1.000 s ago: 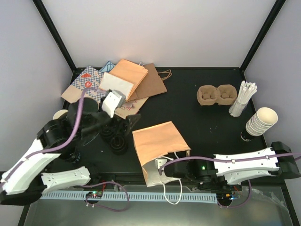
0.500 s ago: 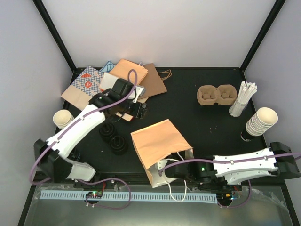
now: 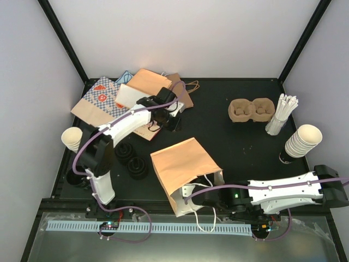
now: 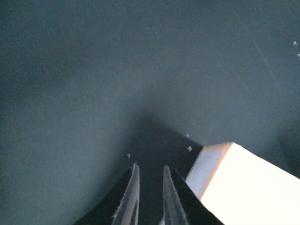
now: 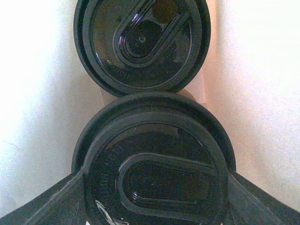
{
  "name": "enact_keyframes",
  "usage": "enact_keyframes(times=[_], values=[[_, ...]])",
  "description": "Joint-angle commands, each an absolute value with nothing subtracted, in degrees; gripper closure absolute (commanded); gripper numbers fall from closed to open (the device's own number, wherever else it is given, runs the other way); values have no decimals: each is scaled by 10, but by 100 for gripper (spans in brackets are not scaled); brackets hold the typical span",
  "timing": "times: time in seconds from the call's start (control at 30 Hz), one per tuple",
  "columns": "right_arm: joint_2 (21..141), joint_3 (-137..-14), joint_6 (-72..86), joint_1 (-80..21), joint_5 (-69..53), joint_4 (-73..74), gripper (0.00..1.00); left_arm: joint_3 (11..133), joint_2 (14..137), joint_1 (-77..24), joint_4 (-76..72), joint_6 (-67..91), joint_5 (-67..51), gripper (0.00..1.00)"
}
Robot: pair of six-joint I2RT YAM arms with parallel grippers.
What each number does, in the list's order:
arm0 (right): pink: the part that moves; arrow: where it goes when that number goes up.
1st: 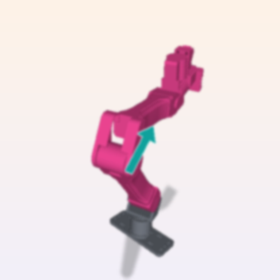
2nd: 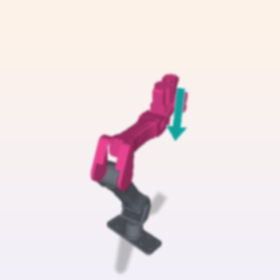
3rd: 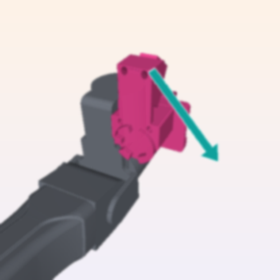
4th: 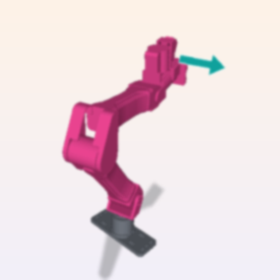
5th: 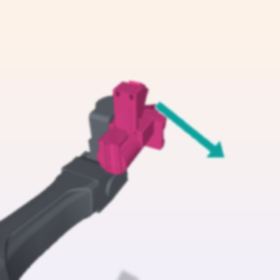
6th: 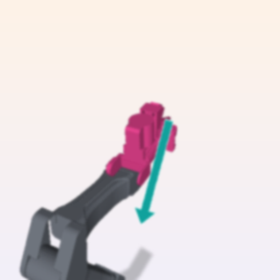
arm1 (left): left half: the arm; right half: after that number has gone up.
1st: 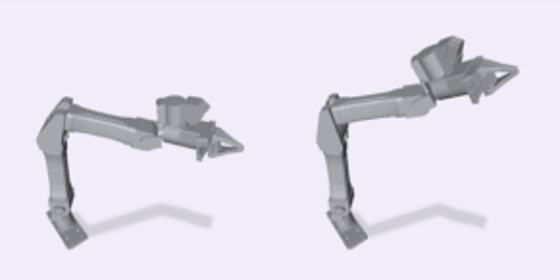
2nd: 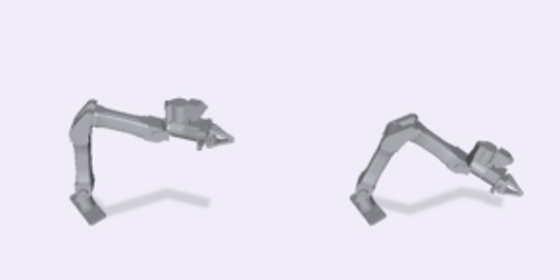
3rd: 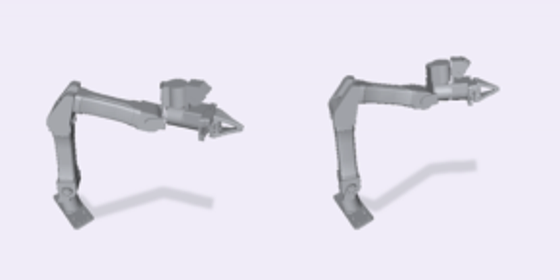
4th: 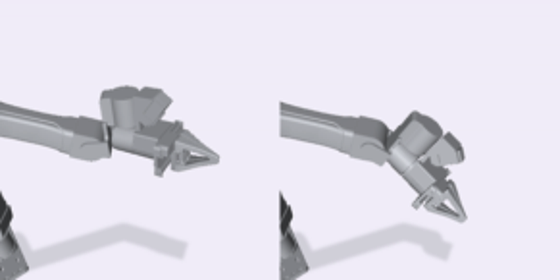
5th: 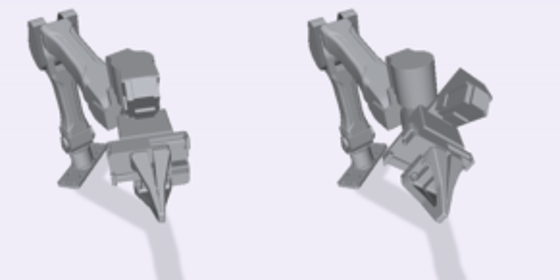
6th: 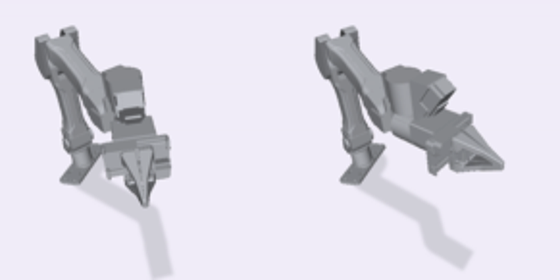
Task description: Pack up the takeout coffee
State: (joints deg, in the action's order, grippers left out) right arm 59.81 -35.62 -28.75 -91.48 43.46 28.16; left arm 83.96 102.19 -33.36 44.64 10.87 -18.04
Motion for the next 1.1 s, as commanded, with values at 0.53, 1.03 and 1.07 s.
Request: enact_keyframes(times=[0.53,1.03,1.07], values=[[613,-363,-311,-898,433,254,46,876,1163,-333,411,75,-239,99],[631,-385,-316,-889,415,267,47,869,1209,-348,415,34,-354,99],[632,-388,-317,-888,414,267,47,870,1212,-351,417,31,-360,98]])
